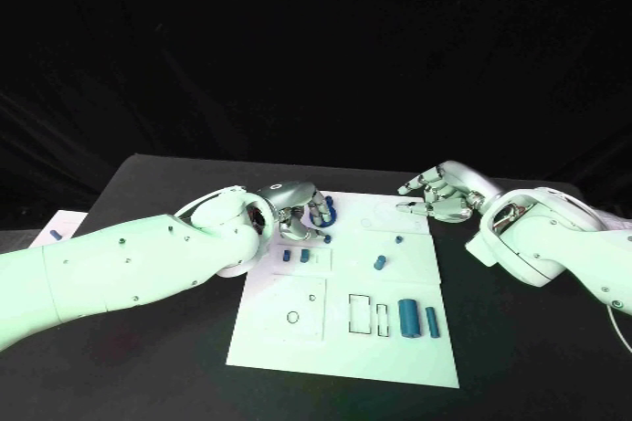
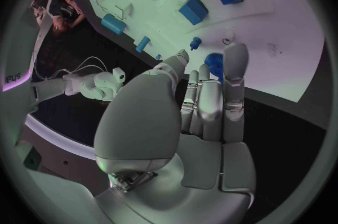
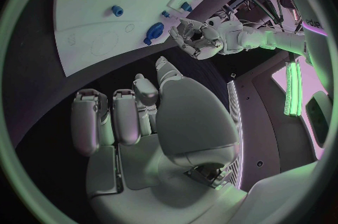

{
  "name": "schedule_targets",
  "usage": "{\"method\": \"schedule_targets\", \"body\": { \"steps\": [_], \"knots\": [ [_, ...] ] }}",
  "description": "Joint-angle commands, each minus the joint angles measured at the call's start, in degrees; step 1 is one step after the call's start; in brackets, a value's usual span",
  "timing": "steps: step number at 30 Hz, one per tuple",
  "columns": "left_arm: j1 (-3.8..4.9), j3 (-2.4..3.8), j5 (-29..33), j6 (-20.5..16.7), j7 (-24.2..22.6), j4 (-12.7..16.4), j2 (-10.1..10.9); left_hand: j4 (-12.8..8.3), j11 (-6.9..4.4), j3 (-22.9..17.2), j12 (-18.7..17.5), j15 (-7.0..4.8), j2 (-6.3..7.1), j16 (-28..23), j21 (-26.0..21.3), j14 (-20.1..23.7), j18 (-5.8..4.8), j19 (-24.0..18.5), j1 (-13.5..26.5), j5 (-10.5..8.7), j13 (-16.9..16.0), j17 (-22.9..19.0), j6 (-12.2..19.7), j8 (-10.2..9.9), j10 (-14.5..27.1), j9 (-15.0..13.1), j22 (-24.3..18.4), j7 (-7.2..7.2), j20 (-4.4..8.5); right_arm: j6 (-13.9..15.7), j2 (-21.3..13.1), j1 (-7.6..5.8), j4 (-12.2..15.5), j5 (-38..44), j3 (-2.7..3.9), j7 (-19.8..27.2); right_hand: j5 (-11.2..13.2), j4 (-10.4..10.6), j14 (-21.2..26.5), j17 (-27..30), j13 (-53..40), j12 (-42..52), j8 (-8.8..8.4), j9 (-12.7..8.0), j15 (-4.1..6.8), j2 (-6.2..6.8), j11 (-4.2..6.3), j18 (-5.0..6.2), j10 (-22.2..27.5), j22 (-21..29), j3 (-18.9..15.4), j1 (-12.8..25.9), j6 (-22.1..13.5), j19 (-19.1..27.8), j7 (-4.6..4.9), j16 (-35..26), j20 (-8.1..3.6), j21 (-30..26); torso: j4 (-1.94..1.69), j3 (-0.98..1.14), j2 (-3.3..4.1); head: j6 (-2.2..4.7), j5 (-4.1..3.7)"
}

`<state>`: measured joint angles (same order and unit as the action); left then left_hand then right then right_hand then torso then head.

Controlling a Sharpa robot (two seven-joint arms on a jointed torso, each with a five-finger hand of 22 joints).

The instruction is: Assemble the parts on the task board

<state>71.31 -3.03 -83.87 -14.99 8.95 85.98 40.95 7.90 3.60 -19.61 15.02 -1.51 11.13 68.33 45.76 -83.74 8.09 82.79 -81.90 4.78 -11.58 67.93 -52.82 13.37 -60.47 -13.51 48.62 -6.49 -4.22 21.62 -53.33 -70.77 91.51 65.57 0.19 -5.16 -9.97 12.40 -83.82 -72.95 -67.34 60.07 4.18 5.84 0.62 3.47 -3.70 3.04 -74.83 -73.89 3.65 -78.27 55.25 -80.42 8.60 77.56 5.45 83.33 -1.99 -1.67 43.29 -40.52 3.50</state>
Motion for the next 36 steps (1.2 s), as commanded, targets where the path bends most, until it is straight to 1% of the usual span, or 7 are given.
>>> {"method": "schedule_targets", "body": {
  "steps": [1, 3, 5, 10, 15, 21, 36],
  "knots": [
    [-0.15, -0.02, -9.6, 0.8, -2.3, -0.2, -0.8, 0.5, -0.25, 0.2, -1.3, -0.17, 0.30, 6.2, 9.3, -3.1, -1.55, 2.2, 0.4, 0.03, 1.3, 5.4, -1.4, -1.2, -1.3, 1.1, 8.5, 0.10, 0.52, -0.3, 0.1, 0.01, 0.1, 0.4, 0.00, 0.2, -0.3, 0.0, -2.6, 0.0, 0.1, -0.1, 0.05, 0.1, 0.29, -0.41, 0.29, 0.52, 0.0, 0.1, -0.4, 0.2, 0.4, 0.4, -0.12, -0.4, -0.07, -0.2, -0.01, -0.03, 0.10, 0.02, -0.20],
    [-0.21, -0.04, -10.4, 1.7, -1.9, -0.4, -1.3, 0.7, -0.33, 0.3, -1.7, -0.32, 0.30, 6.9, 12.8, -3.5, -2.18, 3.0, 0.8, -0.03, 1.6, 5.7, -2.1, -1.5, -2.0, 1.3, 11.8, 0.01, 0.55, -0.3, 0.1, 0.01, 0.1, 0.4, 0.00, 0.2, -0.3, 0.0, -2.6, 0.0, 0.1, -0.1, 0.05, 0.1, 0.29, -0.41, 0.29, 0.52, 0.0, 0.1, -0.4, 0.2, 0.4, 0.4, -0.12, -0.4, -0.07, -0.2, 0.02, -0.03, 0.08, -0.03, -0.21],
    [-0.25, -0.05, -11.0, 2.6, -1.5, -0.7, -1.8, 0.9, -0.47, 0.3, -2.5, -0.53, 0.19, 6.4, 15.3, -3.4, -2.51, 3.5, 1.0, -0.03, 2.3, 4.7, -3.0, -2.0, -2.9, 1.8, 14.1, 0.14, 0.79, -0.3, 0.1, 0.01, 0.2, 0.4, 0.00, 0.2, -0.3, 0.0, -2.6, 0.0, 0.1, -0.1, 0.05, 0.1, 0.29, -0.41, 0.29, 0.52, 0.0, 0.1, -0.4, 0.2, 0.4, 0.4, -0.12, -0.4, -0.07, -0.2, -0.02, -0.02, 0.04, -0.13, -0.28],
    [-0.29, -0.04, -11.8, 5.4, 0.0, -1.2, -2.8, 1.1, -0.49, 0.2, -3.8, -0.89, 0.15, 6.6, 15.3, -3.4, -2.38, 3.4, 1.2, -0.05, 3.0, 4.3, -3.7, -2.8, -3.5, 2.3, 14.1, 0.22, 1.08, -0.3, 0.0, 0.01, 0.2, 0.4, 0.00, 0.2, -0.3, 0.0, -2.6, 0.0, 0.1, -0.1, 0.05, 0.1, 0.29, -0.41, 0.29, 0.52, 0.0, 0.1, -0.4, 0.2, 0.4, 0.4, -0.12, -0.4, -0.07, -0.2, 0.09, 0.00, 0.04, -0.20, -0.39],
    [-0.29, -0.02, -12.2, 7.1, 1.1, -2.1, -3.6, 1.1, -0.49, -0.2, -4.8, -0.86, -0.13, 6.9, 14.8, -3.5, -2.25, 3.2, 1.1, 0.00, 3.4, 4.1, -3.9, -3.6, -3.8, 2.7, 13.7, 0.25, 1.11, -0.3, 0.0, 0.01, 0.3, 0.4, 0.00, 0.2, -0.3, 0.0, -2.6, 0.0, 0.1, -0.1, 0.05, 0.1, 0.29, -0.41, 0.29, 0.52, 0.0, 0.1, -0.4, 0.2, 0.4, 0.4, -0.12, -0.4, -0.07, -0.2, -0.09, 0.02, -0.02, -0.28, -0.61],
    [-0.30, 0.00, -12.6, 9.0, 1.5, -3.3, -4.5, 0.6, -0.62, -1.3, -5.7, -0.92, -0.70, 7.1, 14.7, -3.4, -2.17, 3.2, 0.2, 0.04, 3.9, 3.7, -5.0, -3.9, -4.9, 3.0, 13.7, 0.39, 1.16, -0.3, 0.0, 0.01, 0.4, 0.4, 0.00, 0.2, -0.3, 0.0, -2.6, 0.0, 0.1, -0.1, 0.05, 0.1, 0.29, -0.41, 0.29, 0.52, 0.0, 0.1, -0.4, 0.2, 0.4, 0.4, -0.12, -0.4, -0.07, -0.2, -0.03, 0.00, -0.02, -0.39, -0.63],
    [-0.38, 0.02, -13.1, 9.2, 2.4, -5.1, -6.0, 0.0, -0.70, -3.5, -7.5, -0.92, -1.29, 7.5, 14.2, -3.4, -2.04, 3.0, -0.2, 0.01, 4.7, 3.3, -6.2, -4.8, -6.4, 3.5, 13.5, 0.41, 1.22, -0.3, -0.1, 0.01, 0.5, 0.4, 0.00, 0.2, -0.3, 0.0, -2.6, 0.0, 0.1, -0.1, 0.05, 0.1, 0.29, -0.41, 0.29, 0.52, 0.0, 0.1, -0.4, 0.2, 0.4, 0.4, -0.12, -0.4, -0.07, -0.2, -0.10, 0.01, -0.07, -0.48, -0.69]
  ]
}}
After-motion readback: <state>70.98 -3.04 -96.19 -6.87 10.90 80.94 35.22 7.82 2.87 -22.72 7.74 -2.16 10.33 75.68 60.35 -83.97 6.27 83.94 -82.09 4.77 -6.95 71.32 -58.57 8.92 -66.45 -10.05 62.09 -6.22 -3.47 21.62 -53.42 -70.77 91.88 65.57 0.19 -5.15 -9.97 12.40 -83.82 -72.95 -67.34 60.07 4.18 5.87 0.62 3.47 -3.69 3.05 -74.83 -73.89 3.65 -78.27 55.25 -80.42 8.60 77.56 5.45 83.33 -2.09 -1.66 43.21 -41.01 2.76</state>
